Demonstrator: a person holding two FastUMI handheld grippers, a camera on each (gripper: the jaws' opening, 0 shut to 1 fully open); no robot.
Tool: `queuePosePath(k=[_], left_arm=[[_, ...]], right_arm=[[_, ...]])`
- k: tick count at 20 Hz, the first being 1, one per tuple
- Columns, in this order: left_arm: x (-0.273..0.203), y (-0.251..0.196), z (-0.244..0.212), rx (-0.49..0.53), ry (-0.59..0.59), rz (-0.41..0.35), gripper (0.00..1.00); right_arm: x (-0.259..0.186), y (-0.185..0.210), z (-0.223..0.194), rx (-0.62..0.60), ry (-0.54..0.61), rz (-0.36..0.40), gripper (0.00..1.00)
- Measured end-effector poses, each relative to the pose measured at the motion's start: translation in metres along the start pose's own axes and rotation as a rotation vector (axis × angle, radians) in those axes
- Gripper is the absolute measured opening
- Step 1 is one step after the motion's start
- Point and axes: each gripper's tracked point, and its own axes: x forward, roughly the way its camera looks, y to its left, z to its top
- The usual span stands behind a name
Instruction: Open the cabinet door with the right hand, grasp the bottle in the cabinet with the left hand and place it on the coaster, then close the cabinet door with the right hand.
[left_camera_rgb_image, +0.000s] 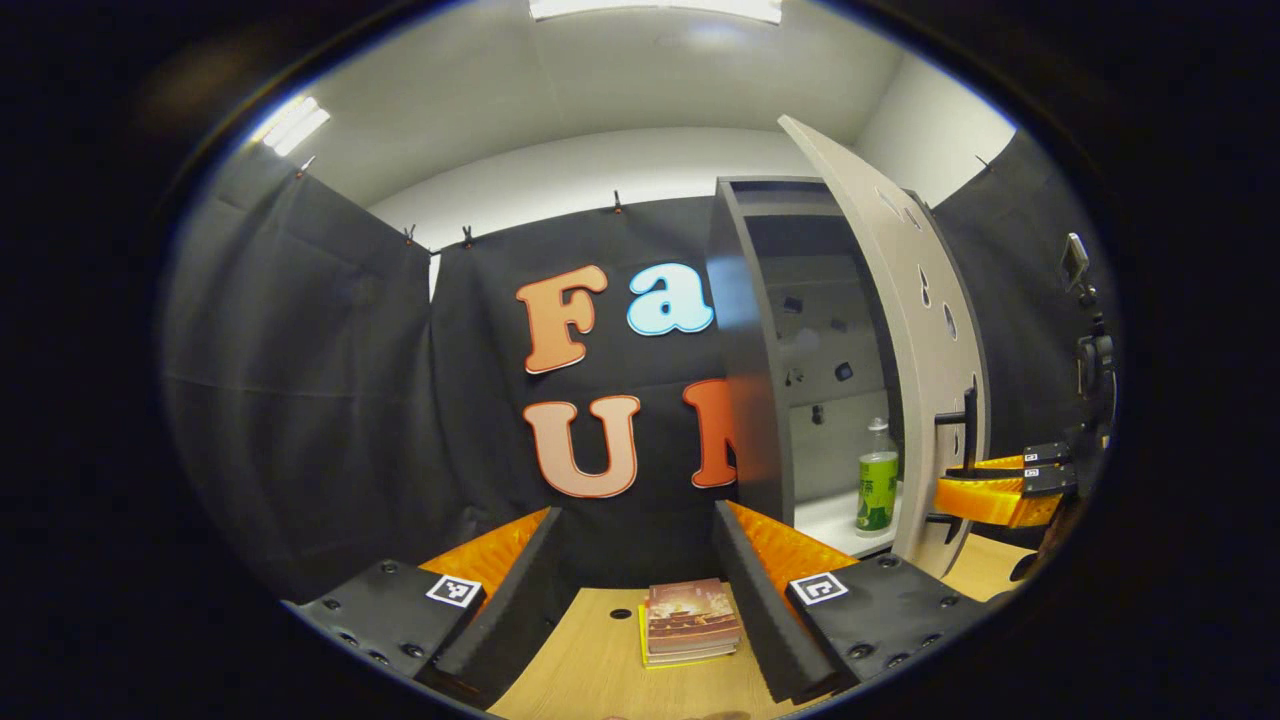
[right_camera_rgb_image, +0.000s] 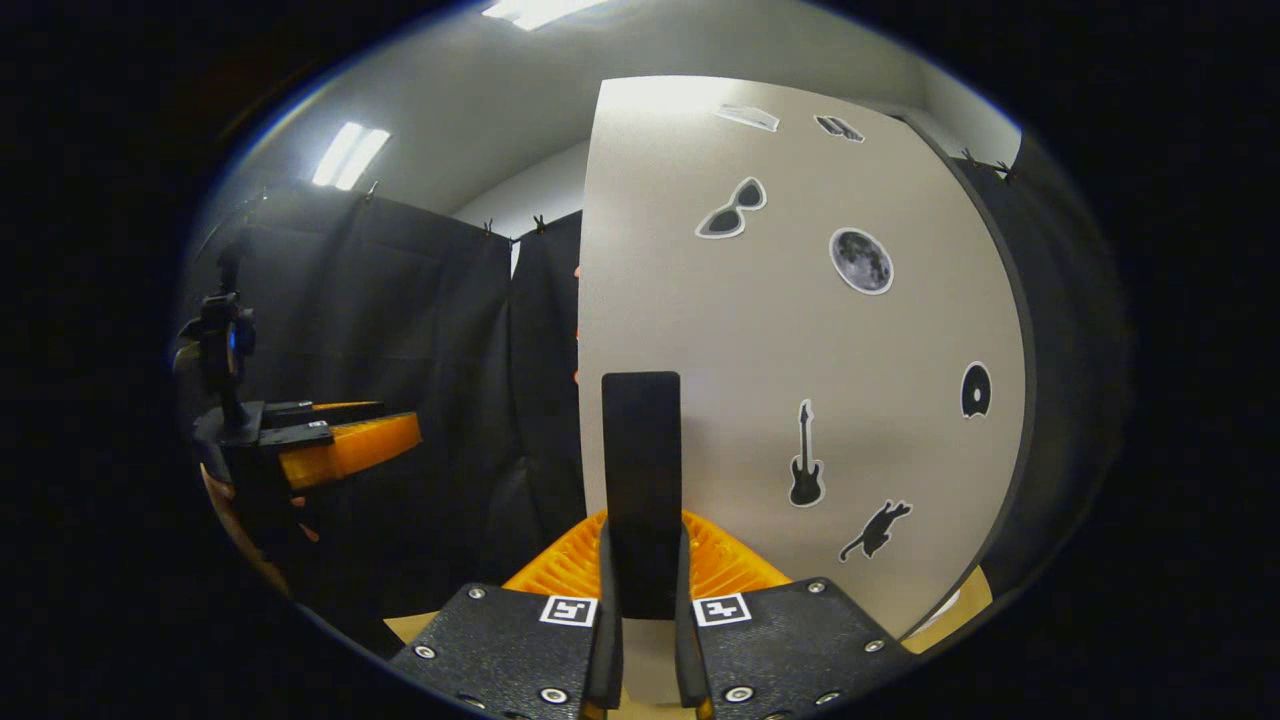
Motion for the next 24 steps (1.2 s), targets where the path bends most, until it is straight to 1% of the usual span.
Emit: queuePosePath(k=[3,4,5,6,7,8,9,10,12,13,14,17,18,19,22,23,24], left_arm=[[0.011,-0.017,-0.008,-0.01,0.009,-0.03,0.95],[0.017,-0.022,-0.01,-0.015,0.012,-0.039,0.93],[0.02,-0.029,-0.012,-0.021,0.017,-0.053,0.93],[0.023,-0.038,-0.015,-0.025,0.023,-0.067,0.98],[0.025,-0.046,-0.017,-0.027,0.026,-0.08,0.98],[0.026,-0.051,-0.016,-0.026,0.024,-0.088,0.95],[0.03,-0.058,-0.017,-0.027,0.019,-0.098,0.98],[0.034,-0.065,-0.017,-0.029,0.015,-0.108,0.93],[0.039,-0.082,-0.017,-0.035,0.011,-0.129,0.98],[0.041,-0.092,-0.017,-0.037,0.008,-0.141,0.98],[0.044,-0.102,-0.018,-0.04,0.006,-0.153,0.95],[0.051,-0.134,-0.021,-0.064,0.001,-0.202,0.95],[0.055,-0.144,-0.023,-0.071,0.002,-0.217,0.93],[0.057,-0.154,-0.024,-0.072,0.0,-0.231,0.93],[0.063,-0.183,-0.027,-0.073,-0.005,-0.26,0.98],[0.066,-0.191,-0.029,-0.075,-0.004,-0.27,0.98],[0.07,-0.2,-0.031,-0.08,-0.004,-0.281,0.98]], right_arm=[[-0.009,-0.003,0.002,-0.008,-0.049,0.018,0.21],[-0.013,-0.004,0.002,0.002,-0.057,0.02,0.21],[-0.015,-0.004,0.002,0.005,-0.064,0.023,0.21],[-0.017,-0.006,0.003,0.004,-0.074,0.024,0.21],[-0.021,-0.007,0.003,0.005,-0.082,0.023,0.21],[-0.025,-0.009,0.004,0.007,-0.092,0.021,0.21],[-0.028,-0.011,0.005,0.006,-0.103,0.016,0.21],[-0.031,-0.013,0.006,0.008,-0.116,0.011,0.21],[-0.037,-0.016,0.008,0.02,-0.14,0.005,0.21],[-0.041,-0.018,0.009,0.024,-0.149,-0.001,0.21],[-0.044,-0.02,0.01,0.028,-0.16,-0.013,0.21],[-0.048,-0.025,0.011,0.017,-0.182,-0.055,0.2],[-0.046,-0.026,0.011,0.015,-0.187,-0.065,0.2],[-0.043,-0.026,0.012,0.018,-0.195,-0.077,0.2],[-0.034,-0.029,0.012,0.007,-0.202,-0.106,0.2],[-0.037,-0.031,0.014,0.01,-0.205,-0.117,0.17],[-0.038,-0.032,0.015,0.013,-0.213,-0.131,0.2]])
